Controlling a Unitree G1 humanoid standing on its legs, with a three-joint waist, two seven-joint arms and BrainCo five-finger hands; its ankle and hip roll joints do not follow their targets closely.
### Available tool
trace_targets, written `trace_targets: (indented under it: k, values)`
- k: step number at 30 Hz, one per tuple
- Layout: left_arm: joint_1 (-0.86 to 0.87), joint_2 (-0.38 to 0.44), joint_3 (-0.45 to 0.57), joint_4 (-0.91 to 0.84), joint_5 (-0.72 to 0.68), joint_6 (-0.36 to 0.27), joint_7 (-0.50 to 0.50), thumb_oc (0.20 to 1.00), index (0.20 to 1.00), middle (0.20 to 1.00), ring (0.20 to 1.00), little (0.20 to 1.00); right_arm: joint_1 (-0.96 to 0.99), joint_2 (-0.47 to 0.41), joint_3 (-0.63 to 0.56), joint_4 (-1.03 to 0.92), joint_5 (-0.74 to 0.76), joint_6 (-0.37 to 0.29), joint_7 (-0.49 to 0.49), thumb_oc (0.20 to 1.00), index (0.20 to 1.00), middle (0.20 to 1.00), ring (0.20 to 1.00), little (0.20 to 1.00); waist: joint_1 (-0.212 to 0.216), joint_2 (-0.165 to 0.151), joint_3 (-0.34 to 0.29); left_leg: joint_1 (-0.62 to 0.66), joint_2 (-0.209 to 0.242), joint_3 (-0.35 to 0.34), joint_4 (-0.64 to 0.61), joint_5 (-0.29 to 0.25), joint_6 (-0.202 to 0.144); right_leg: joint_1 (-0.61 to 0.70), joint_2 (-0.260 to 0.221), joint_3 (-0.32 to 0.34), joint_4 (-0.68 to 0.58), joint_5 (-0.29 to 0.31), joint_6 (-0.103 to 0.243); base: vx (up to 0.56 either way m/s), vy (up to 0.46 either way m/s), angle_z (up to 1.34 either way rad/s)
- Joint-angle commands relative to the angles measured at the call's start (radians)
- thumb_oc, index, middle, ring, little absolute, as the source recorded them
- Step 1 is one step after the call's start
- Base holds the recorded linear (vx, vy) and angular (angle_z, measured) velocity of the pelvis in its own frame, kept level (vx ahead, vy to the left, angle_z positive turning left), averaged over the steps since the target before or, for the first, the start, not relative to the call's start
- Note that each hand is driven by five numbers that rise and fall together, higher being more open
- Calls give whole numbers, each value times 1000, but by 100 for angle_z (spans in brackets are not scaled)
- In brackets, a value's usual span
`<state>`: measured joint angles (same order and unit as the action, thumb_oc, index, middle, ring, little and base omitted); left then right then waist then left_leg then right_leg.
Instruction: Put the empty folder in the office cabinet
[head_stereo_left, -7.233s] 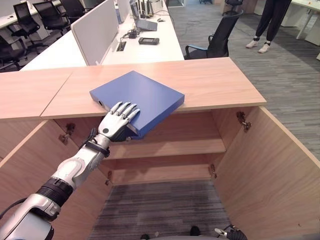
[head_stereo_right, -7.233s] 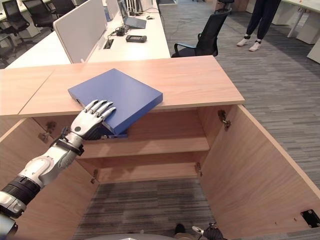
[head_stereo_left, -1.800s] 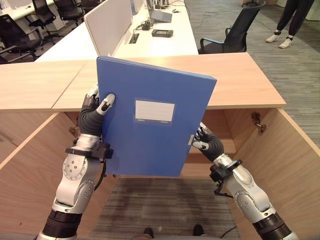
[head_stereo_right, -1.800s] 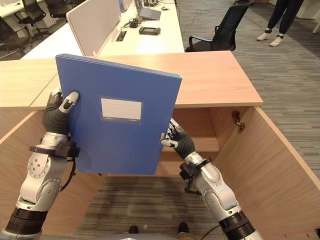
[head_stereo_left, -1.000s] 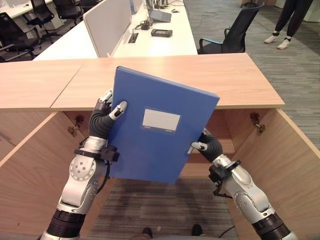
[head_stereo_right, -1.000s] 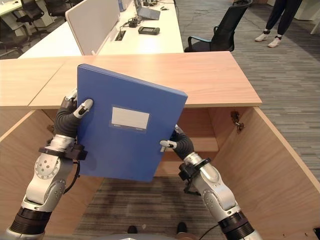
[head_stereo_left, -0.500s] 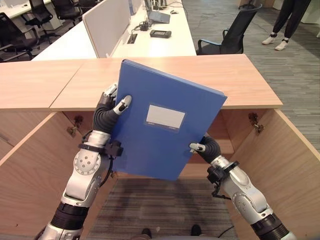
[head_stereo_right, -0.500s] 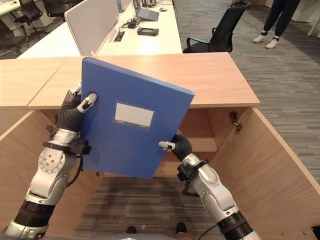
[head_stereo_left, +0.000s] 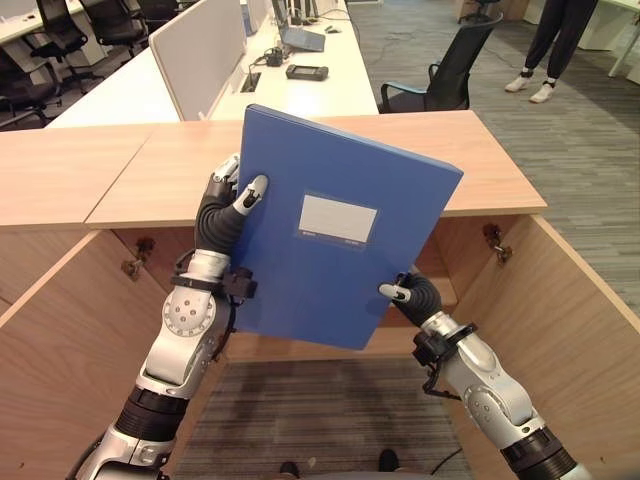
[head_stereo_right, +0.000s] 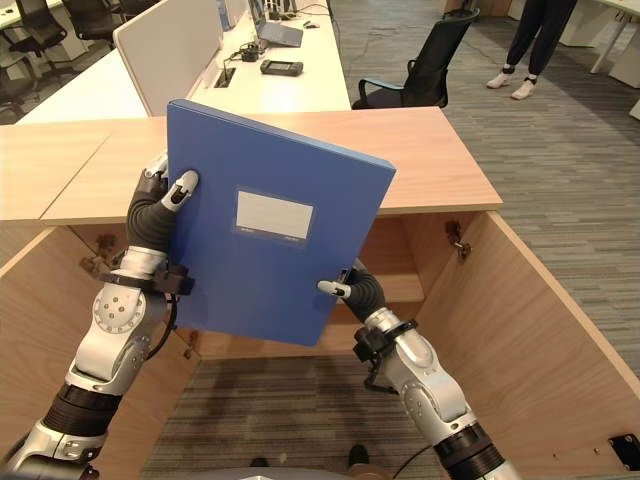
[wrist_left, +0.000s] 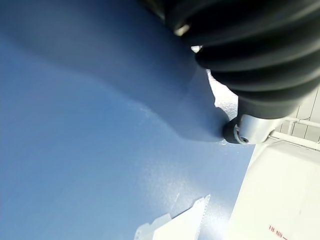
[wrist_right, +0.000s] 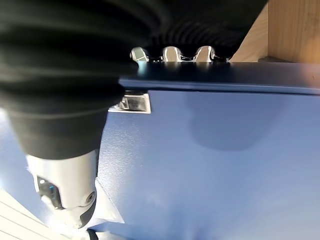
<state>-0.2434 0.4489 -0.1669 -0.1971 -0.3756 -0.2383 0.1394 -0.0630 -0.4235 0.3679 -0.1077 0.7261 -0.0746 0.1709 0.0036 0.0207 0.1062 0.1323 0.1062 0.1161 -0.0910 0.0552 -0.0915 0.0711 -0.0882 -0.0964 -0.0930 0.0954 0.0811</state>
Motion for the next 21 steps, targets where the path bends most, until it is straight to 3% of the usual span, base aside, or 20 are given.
trace_targets:
  k: [1, 7, 8, 9, 21]
  values:
    - [-144, -24, -75, 21, -12, -58, 5, 200, 200, 200, 200, 200, -138, 73, 80, -56, 10, -51, 27, 1000, 1000, 1000, 1000, 1000, -2, -32, -2, 26, 19, 9, 4, -95, -16, 57, -80, -15, 27, -122, 86, 0, 0, 0]
    - [-150, -39, -93, 17, -35, -57, 7, 200, 200, 200, 200, 200, -145, 78, 88, -52, 20, -53, 21, 1000, 1000, 1000, 1000, 1000, -2, -33, -3, 26, 19, 9, 4, -96, -16, 57, -79, -14, 28, -123, 85, 0, 0, 0]
    - [-149, -40, -97, 15, -38, -55, 5, 200, 200, 200, 200, 200, -146, 79, 89, -55, 20, -53, 21, 272, 272, 272, 272, 272, -1, -33, -3, 26, 19, 9, 4, -96, -16, 57, -79, -14, 28, -122, 85, 0, 0, 0]
    - [-147, -41, -98, 16, -39, -54, 5, 200, 200, 200, 200, 200, -147, 80, 89, -55, 21, -54, 21, 200, 200, 200, 200, 200, -2, -33, -3, 26, 19, 9, 4, -96, -16, 56, -79, -14, 28, -122, 85, 0, 0, 0]
    - [-133, -37, -93, 21, -50, -48, -11, 200, 200, 200, 200, 200, -146, 76, 89, -58, 17, -53, 26, 200, 200, 200, 200, 200, -3, -31, -4, 28, 20, 7, 4, -96, -16, 57, -79, -16, 33, -125, 84, 0, 0, 0]
